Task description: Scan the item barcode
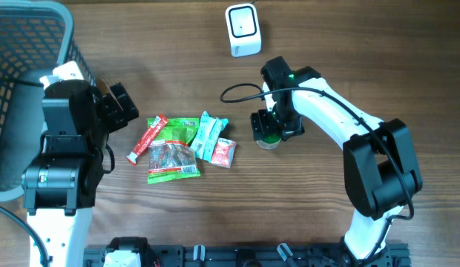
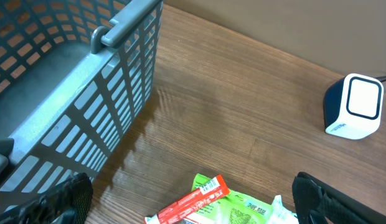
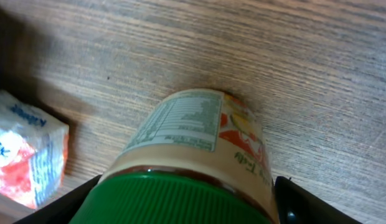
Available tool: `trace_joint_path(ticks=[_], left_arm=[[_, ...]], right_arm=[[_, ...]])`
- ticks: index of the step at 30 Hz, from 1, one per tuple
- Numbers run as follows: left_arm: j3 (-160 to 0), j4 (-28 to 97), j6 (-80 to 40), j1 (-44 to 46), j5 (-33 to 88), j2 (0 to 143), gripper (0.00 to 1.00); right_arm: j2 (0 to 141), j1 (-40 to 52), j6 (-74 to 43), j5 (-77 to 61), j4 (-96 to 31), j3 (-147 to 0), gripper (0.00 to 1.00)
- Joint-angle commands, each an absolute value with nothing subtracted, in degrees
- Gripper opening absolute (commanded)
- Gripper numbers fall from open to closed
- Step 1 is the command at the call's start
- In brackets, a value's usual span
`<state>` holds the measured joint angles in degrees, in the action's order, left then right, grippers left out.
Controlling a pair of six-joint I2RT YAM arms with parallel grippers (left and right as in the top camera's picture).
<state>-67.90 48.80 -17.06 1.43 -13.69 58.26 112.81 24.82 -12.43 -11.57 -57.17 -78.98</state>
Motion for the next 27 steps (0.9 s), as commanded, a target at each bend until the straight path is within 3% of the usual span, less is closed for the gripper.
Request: trace_joint_path(ticks=[1,10,13,19,20,23,27], left_arm=[[-68.7,48.7,-16.8,1.1,-14.2,58.3,1.00],[-68.7,48.7,-16.8,1.1,-14.2,58.3,1.00],[-68.7,48.7,-16.8,1.1,-14.2,58.3,1.00],[-68.7,48.7,-16.8,1.1,-14.2,58.3,1.00],[-68.7,48.7,-16.8,1.1,-14.2,58.3,1.00],[-68.7,48.7,-16.8,1.1,-14.2,58.3,1.00],[-68.7,48.7,-16.8,1.1,-14.2,58.3,1.00]], right_arm=[[109.9,25.2,-8.8,-10.2,-57.3,-80.2,0.84],[106.5,25.2,-8.6,-8.6,-56.9,-79.8,0.87],[106.5,25.2,-8.6,-8.6,-56.2,-79.5,1.00],[106.5,25.2,-9.0,-8.6,-55.7,-79.5,1.00],[106.5,25.2,-9.0,-8.6,-55.3,-79.5,0.98],[106.5,25.2,-9.3,-7.6,-55.0,-79.5,0.76],[106.5,25.2,-12.6,-6.4,-55.8,-79.4,0.68]])
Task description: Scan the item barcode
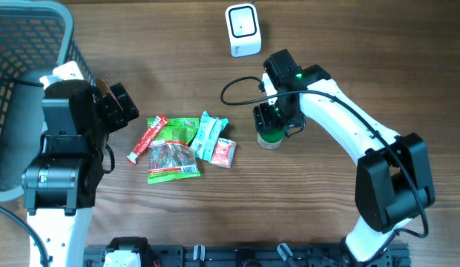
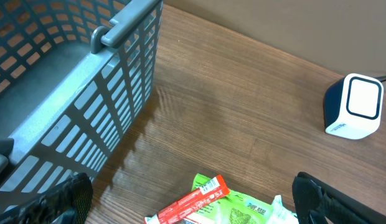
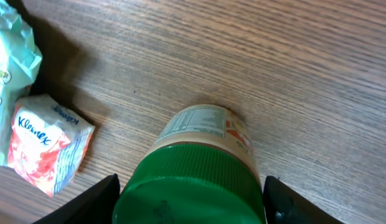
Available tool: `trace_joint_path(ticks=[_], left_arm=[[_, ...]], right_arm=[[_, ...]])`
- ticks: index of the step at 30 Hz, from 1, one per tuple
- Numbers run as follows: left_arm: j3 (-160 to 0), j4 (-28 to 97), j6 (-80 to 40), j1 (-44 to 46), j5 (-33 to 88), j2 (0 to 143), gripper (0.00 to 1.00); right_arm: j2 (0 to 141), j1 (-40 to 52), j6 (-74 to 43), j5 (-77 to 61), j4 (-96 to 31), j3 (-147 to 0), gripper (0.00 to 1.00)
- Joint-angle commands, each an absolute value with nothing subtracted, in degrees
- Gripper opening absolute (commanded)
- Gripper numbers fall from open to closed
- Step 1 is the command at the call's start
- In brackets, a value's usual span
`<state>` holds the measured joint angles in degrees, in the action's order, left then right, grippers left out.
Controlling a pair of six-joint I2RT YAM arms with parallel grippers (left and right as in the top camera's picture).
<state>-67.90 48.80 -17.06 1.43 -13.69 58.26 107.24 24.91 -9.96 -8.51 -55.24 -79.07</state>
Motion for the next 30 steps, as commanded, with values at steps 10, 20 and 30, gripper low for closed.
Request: trace_joint_path(ticks=[10,20,30], left_arm=[[-68.7,48.7,-16.8,1.1,-14.2,58.3,1.00],[-68.7,48.7,-16.8,1.1,-14.2,58.3,1.00],[-68.7,48.7,-16.8,1.1,-14.2,58.3,1.00]], right_arm=[[106.6,27.3,-12.7,-2.3,-53.5,-76.0,0.70],[106.6,28.0,-13.5,-2.3,-48.0,-70.8,0.83],[106.6,28.0,-14.1,-2.4,-47.4,-70.7,0.82]])
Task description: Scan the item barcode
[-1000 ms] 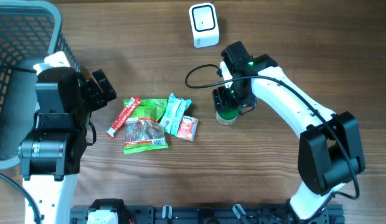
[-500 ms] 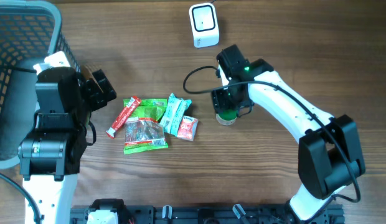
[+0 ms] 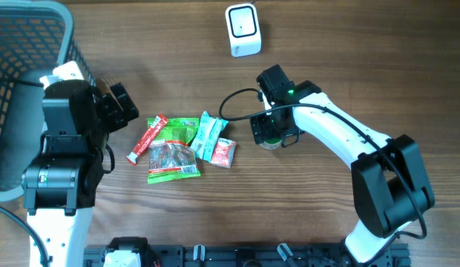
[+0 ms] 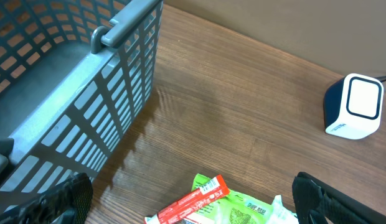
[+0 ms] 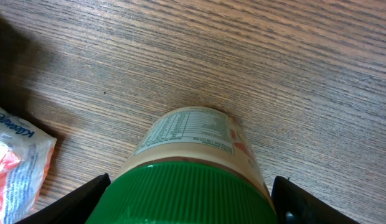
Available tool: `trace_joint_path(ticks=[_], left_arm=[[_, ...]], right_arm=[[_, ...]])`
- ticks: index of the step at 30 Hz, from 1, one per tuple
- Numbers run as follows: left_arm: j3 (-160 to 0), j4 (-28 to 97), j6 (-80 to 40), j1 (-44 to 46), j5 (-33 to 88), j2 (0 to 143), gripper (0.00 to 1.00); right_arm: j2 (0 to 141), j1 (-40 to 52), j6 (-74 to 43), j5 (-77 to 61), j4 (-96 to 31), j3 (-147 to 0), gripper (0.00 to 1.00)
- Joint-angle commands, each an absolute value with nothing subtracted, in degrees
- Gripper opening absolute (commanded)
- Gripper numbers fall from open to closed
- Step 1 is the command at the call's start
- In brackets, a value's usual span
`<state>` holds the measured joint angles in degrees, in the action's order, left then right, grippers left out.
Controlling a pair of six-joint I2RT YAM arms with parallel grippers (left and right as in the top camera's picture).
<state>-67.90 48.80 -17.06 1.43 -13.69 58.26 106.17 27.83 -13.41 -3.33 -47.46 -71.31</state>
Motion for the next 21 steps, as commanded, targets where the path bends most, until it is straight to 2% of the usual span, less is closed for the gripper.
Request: trace_joint_path(ticks=[1,14,21], left_arm=[[-68.7,48.7,-16.8,1.1,-14.2,58.3,1.00],[-68.7,48.7,-16.8,1.1,-14.2,58.3,1.00],[-68.7,48.6,-16.8,1.1,-14.2,58.3,1.00]], right_arm=[[106.6,28.0,-14.1,-2.4,-47.4,-70.7,0.82],[106.7,28.0,-17.1,-2.7,-45.2,-67.7,0.83],[106.7,28.0,-21.7,-2.8,-43.5,-67.1,0.79]])
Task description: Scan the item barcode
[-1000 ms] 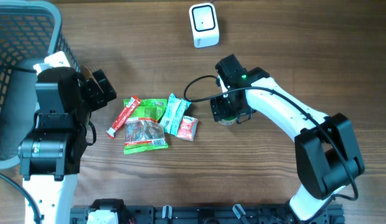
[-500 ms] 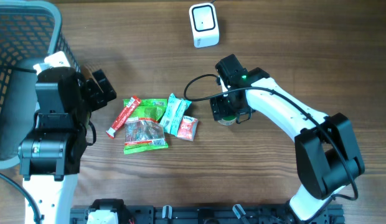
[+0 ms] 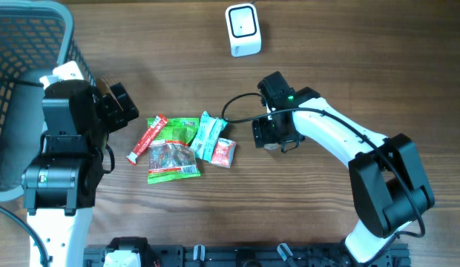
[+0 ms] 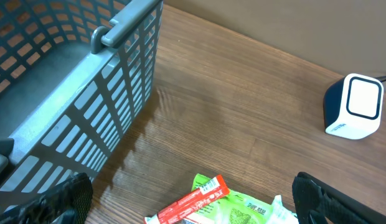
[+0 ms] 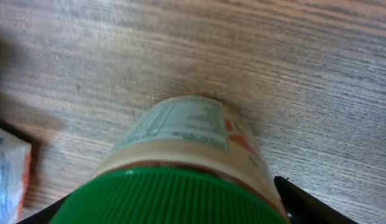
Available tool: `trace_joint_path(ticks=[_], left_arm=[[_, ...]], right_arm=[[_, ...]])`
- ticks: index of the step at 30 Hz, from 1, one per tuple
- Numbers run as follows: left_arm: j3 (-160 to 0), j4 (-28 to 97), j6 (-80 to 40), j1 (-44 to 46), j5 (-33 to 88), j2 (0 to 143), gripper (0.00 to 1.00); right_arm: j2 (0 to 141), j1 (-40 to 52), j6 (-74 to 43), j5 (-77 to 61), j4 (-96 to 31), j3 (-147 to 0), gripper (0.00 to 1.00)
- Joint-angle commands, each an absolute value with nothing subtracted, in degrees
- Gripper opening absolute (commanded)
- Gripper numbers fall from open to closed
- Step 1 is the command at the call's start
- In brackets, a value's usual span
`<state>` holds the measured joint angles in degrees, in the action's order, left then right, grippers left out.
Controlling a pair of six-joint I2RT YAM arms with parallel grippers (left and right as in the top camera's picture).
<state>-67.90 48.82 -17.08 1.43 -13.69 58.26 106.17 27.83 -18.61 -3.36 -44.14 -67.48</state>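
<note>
A jar with a green lid [image 5: 174, 199] and a pale printed label [image 5: 180, 124] stands on the wooden table, right of the snack pile. My right gripper [image 3: 271, 133] is down over it, and only a sliver of the jar [image 3: 271, 144] shows in the overhead view. The lid fills the gap between the fingers [image 5: 305, 202], so that gripper is shut on it. The white barcode scanner [image 3: 242, 30] stands at the back, also visible as the scanner [image 4: 356, 106]. My left gripper [image 4: 190, 196] is open over the table, left of the pile.
A grey mesh basket [image 3: 30, 44] occupies the back left corner. Between the arms lies a pile: a red stick pack [image 3: 146, 138], green packets [image 3: 174, 152], a teal packet [image 3: 208, 136] and a tissue pack [image 3: 223, 153]. A black cable [image 3: 237, 96] loops beside the right wrist.
The right wrist view is now blurred and the lid looks larger in it. The tissue pack has almost left that view. In the overhead view the gripper covers more of the jar. The left arm is unchanged.
First my right gripper was low over the jar with the lid between its fingers. Then it sat higher and the lid looked smaller. Then it was low again, and now lower still. The jar has kept its spot on the table. The left arm never moved.
</note>
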Motion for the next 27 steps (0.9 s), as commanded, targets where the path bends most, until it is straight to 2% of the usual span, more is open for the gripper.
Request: trace_joint_path(ticks=[1,21,27], left_arm=[[-68.7,48.7,-16.8,1.1,-14.2,58.3,1.00],[-68.7,48.7,-16.8,1.1,-14.2,58.3,1.00],[-68.7,48.7,-16.8,1.1,-14.2,58.3,1.00]], right_arm=[[106.7,28.0,-21.8,-2.8,-43.5,-67.1,0.77],[106.7,31.3,-22.5,3.4,-43.3,-67.0,0.79],[106.7,31.3,-21.4,3.4,-43.2,-67.0,0.84]])
